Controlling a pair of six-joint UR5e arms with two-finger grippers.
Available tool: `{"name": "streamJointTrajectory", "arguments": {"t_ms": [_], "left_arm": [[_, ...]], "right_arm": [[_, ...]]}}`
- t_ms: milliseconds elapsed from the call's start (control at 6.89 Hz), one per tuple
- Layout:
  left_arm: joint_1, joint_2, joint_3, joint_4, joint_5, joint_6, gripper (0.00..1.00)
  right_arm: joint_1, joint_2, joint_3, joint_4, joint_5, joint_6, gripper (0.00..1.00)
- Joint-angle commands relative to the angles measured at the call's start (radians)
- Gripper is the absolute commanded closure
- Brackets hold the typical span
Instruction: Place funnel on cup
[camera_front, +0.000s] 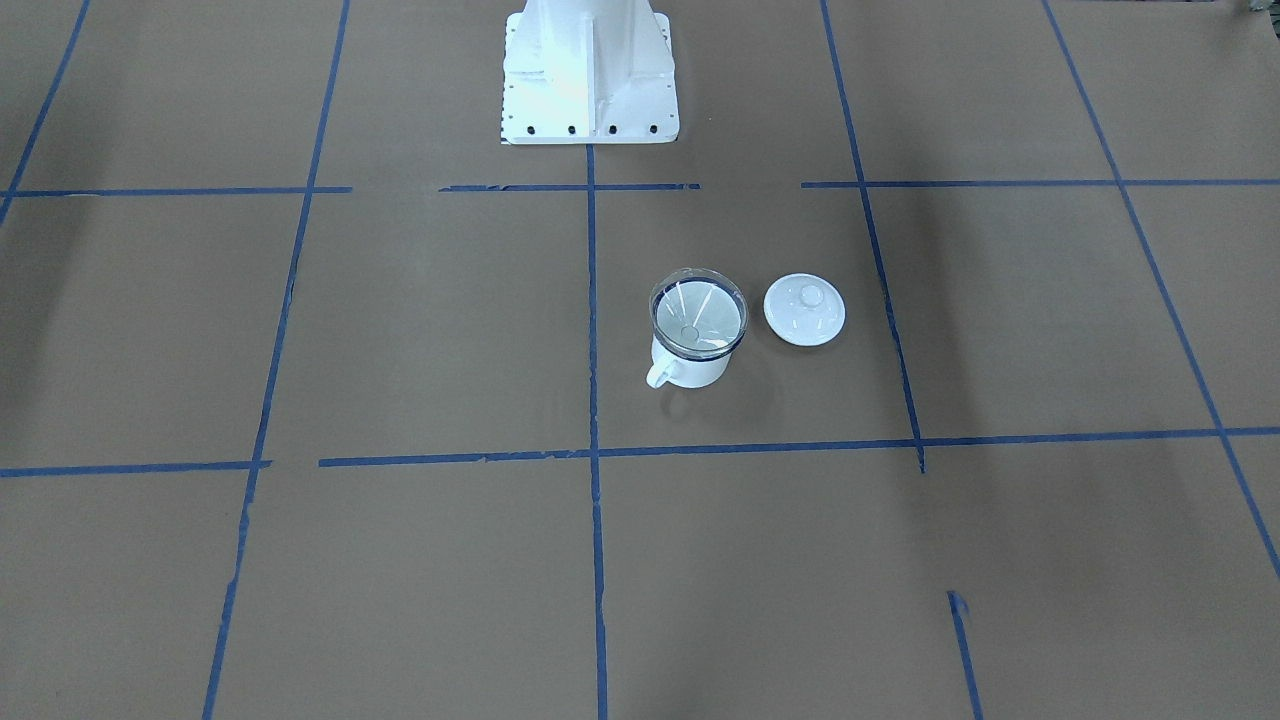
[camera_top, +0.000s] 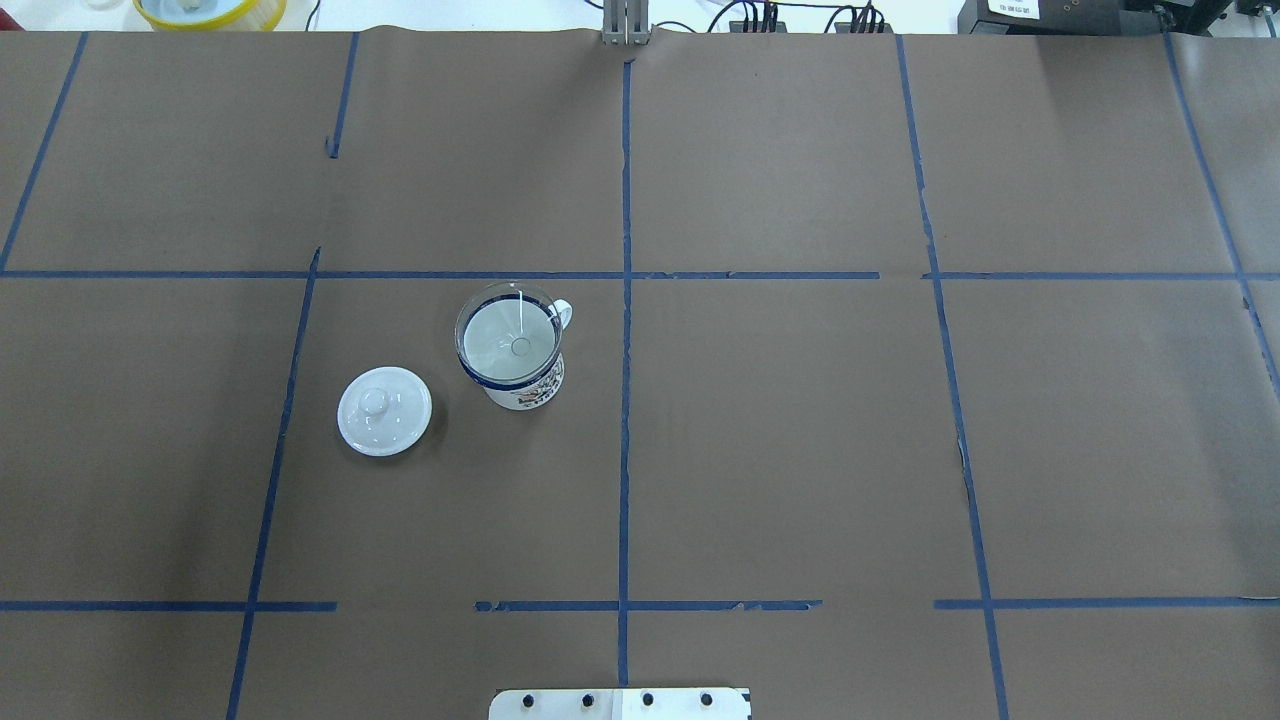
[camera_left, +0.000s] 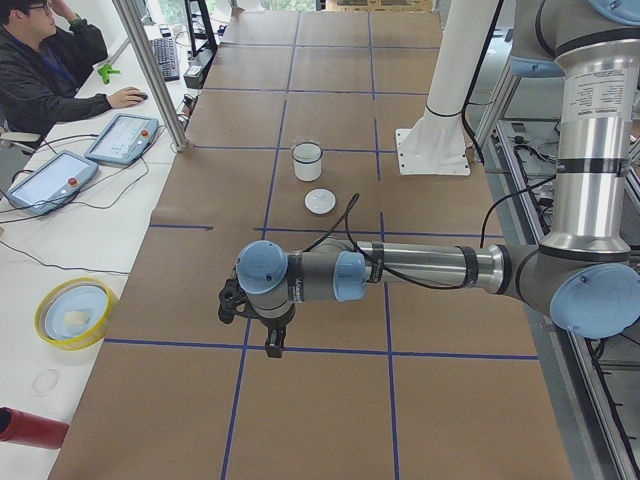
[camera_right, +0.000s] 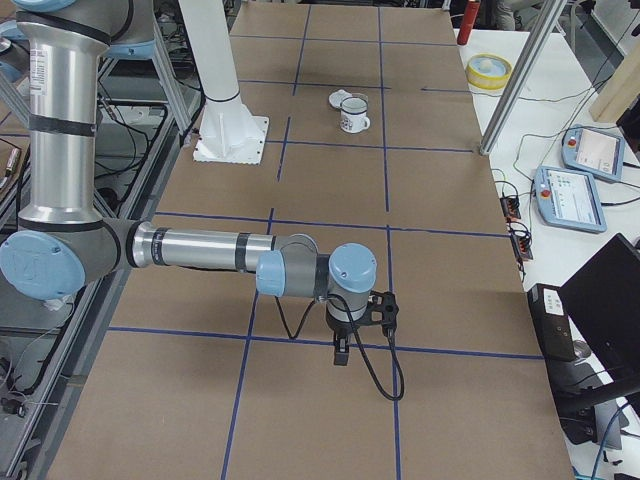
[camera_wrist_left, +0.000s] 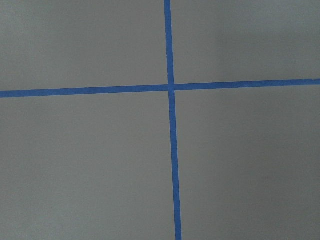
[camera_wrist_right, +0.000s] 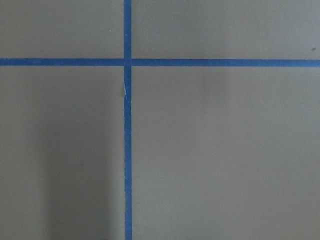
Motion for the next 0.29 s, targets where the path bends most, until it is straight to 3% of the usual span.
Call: {"name": "streamJointTrajectory", "arguments": {"t_ms": [0, 145], "left_arm": [[0.0, 0.001, -0.001, 0.0, 0.0, 0.0, 0.0], [-0.002, 0.001, -0.003, 0.0, 0.002, 0.0, 0.0]], "right_arm": [[0.0, 0.0, 0.0, 0.0, 0.0, 0.0, 0.0], [0.0, 0.0, 0.0, 0.0, 0.0, 0.0, 0.0]]}}
